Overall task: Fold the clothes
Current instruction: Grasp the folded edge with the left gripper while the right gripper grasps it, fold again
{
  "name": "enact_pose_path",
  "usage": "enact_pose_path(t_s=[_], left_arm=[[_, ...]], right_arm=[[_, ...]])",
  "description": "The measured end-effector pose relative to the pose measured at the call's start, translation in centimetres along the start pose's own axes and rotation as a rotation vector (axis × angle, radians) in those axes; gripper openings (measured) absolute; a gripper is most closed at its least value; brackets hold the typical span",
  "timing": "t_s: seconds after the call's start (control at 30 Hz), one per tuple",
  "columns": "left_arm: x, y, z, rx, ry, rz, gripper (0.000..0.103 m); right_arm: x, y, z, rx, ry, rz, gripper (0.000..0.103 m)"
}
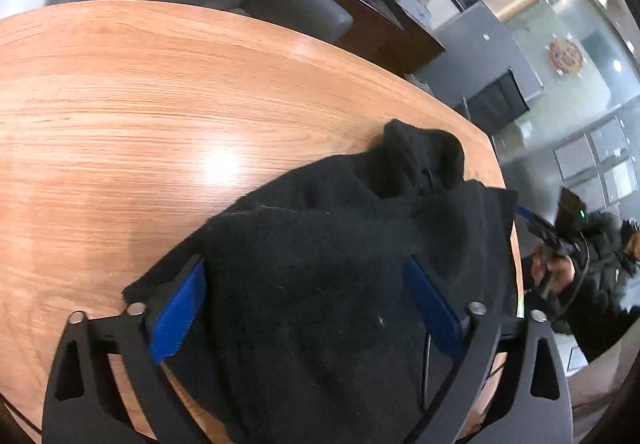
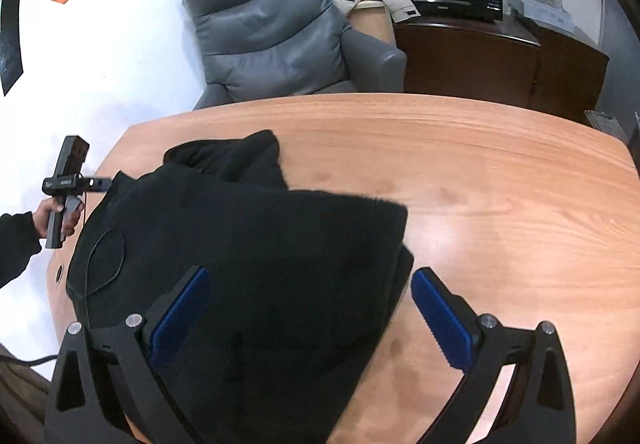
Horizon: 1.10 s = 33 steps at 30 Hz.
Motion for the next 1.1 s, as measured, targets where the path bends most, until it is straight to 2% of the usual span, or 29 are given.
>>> enact_pose_path(t_s=[0.1, 0.17, 0.27, 0.3, 0.33, 0.37, 0.4, 0.43, 0.47, 0.67, 0.8, 0.93, 1.1], left_arm=[[0.0, 1.0, -0.7, 0.055, 0.032, 0.043, 0.081], [0.1, 1.7, -1.1, 0.079, 0.045, 0.062, 0.075], [-0.4, 1.4, -1.4, 0.060, 0.043, 0.051, 0.052], [-0.7, 1.3, -1.4, 0.050, 0.046, 0.041, 0.040], [-0.9, 1.1, -1.5, 0.044, 0.052, 0.033, 0.030], [-1.1, 1.0, -1.5, 0.040, 0.056, 0.030, 0.025], [-1.0, 0.9, -1.4, 0.040, 0.055, 0.037, 0.020], [-1.0, 0.8, -1.3, 0.040, 0.054, 0.044, 0.019], [-0.9, 0.8, -1.2, 0.040, 0.053, 0.051, 0.017], [-0.3, 4.1, -2.0, 0.117, 0.053, 0.103, 0.012], [0.7, 7.3, -2.3, 0.177, 0.021, 0.132, 0.012], [-2.0, 6.1, -2.1, 0.158, 0.061, 0.087, 0.012], [-4.3, 1.7, -2.1, 0.085, 0.072, 0.028, 0.013]], right_arm=[[1.0, -1.2, -0.6, 0.002, -0.066, -0.049, 0.099], [1.6, -1.6, -1.0, 0.005, -0.112, -0.090, 0.092], [2.3, -2.7, -1.5, 0.007, -0.145, -0.111, 0.083], [2.6, -2.9, -1.4, -0.001, -0.156, -0.113, 0.079], [2.8, -3.1, -1.3, -0.007, -0.163, -0.114, 0.066], [2.9, -3.1, -1.3, -0.011, -0.159, -0.114, 0.045], [2.8, -3.1, -1.3, -0.011, -0.152, -0.112, 0.035], [2.7, -2.8, -1.4, -0.004, -0.139, -0.105, 0.021], [2.5, -2.5, -1.5, 0.007, -0.126, -0.100, 0.018], [-0.5, 1.3, -2.9, 0.090, -0.035, -0.107, 0.018], [-2.7, 2.9, -3.8, 0.129, 0.010, -0.167, 0.018], [-2.1, 1.7, -4.1, 0.140, 0.004, -0.157, 0.018], [1.6, -1.8, -2.5, 0.062, -0.052, -0.053, 0.021]])
Point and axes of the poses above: each gripper's, at about its wrist camera, not at the fingertips, and y roughly against the way its jaws point, x to its right, z to its underside, the point moved 7 cm from there along -y, roughly the way its jaws point, and after that the axes turned 6 degrees about x, right-handed, at the moved point
